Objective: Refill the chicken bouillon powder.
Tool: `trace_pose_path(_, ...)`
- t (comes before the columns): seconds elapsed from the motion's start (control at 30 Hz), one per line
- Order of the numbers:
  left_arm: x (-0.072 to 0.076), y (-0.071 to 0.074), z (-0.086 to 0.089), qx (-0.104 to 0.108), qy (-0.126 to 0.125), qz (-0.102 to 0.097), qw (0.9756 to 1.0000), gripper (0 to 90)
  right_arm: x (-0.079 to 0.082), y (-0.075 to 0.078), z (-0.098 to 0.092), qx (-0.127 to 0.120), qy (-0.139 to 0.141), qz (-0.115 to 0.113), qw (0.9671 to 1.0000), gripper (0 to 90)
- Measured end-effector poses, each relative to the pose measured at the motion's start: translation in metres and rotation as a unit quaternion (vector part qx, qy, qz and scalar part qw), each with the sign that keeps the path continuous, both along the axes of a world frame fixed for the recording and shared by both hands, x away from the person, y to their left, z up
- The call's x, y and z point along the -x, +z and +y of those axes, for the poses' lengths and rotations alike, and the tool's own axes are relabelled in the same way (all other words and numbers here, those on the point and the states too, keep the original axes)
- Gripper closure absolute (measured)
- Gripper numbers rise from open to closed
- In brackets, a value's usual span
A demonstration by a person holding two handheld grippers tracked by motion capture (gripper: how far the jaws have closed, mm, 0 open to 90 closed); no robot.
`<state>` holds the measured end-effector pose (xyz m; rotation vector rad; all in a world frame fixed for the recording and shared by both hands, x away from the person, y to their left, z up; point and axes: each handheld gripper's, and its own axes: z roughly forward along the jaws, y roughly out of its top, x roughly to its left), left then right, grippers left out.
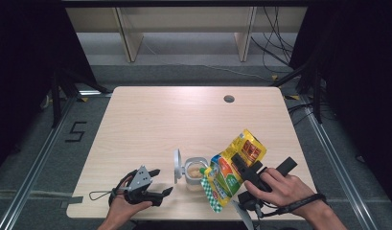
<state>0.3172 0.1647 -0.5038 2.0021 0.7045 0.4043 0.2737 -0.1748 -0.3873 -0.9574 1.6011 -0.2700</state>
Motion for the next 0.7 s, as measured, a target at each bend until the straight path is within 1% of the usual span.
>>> trace_pose_path(0.03,0.0,-0.0001,-0.0001,0.0,0.0,-0.002,1.0,21.5,0.0007,-0.0012,-0.0005,-0.008,-0.009,0.005,0.9999,63.8)
trace_pose_path(0.13,0.0003,0.0002,-0.0001,-0.002,0.002,-0.001,1.0,21.5,0.0005,-0.0014,-0.001,-0.01,-0.009,0.003,0.9999,63.8)
trace_pose_path(0.27,0.0001,0.0001,-0.0001,-0.002,0.001,-0.002,1.0,21.5,0.0006,-0.0012,-0.0006,-0.01,-0.01,0.004,0.9999,63.9)
trace_pose_path(0.37,0.0001,-0.0002,-0.0007,0.004,-0.001,0.0,1.0,21.5,0.0005,-0.0012,-0.0005,-0.009,-0.009,0.003,0.9999,63.9)
trace_pose_path(0.4,0.0003,0.0003,0.0,-0.002,0.002,-0.001,1.0,21.5,0.0004,-0.0012,-0.0007,-0.009,-0.01,0.005,0.9999,64.0)
trace_pose_path(0.47,0.0002,0.0001,-0.0001,0.0,0.001,-0.001,1.0,21.5,0.0003,-0.0012,-0.0008,-0.009,-0.01,0.004,0.9999,63.9)
trace_pose_path(0.5,0.0003,0.0004,0.0,-0.003,0.001,-0.001,1.0,21.6,-0.0012,-0.0004,-0.0002,0.002,0.0,0.002,1.0,63.9)
trace_pose_path(0.6,0.0003,0.0004,-0.0001,-0.002,0.002,-0.002,1.0,21.5,-0.0015,-0.0006,-0.0003,0.0,-0.003,0.004,1.0,63.9)
trace_pose_path(0.63,0.0005,0.0002,-0.0006,0.001,0.001,-0.001,1.0,21.5,-0.0022,-0.001,-0.0002,0.0,-0.005,0.007,1.0,63.9)
trace_pose_path(0.7,0.0002,0.0003,-0.0002,-0.002,0.001,-0.002,1.0,21.5,-0.0026,-0.0012,-0.0005,0.0,-0.004,0.009,1.0,63.9)
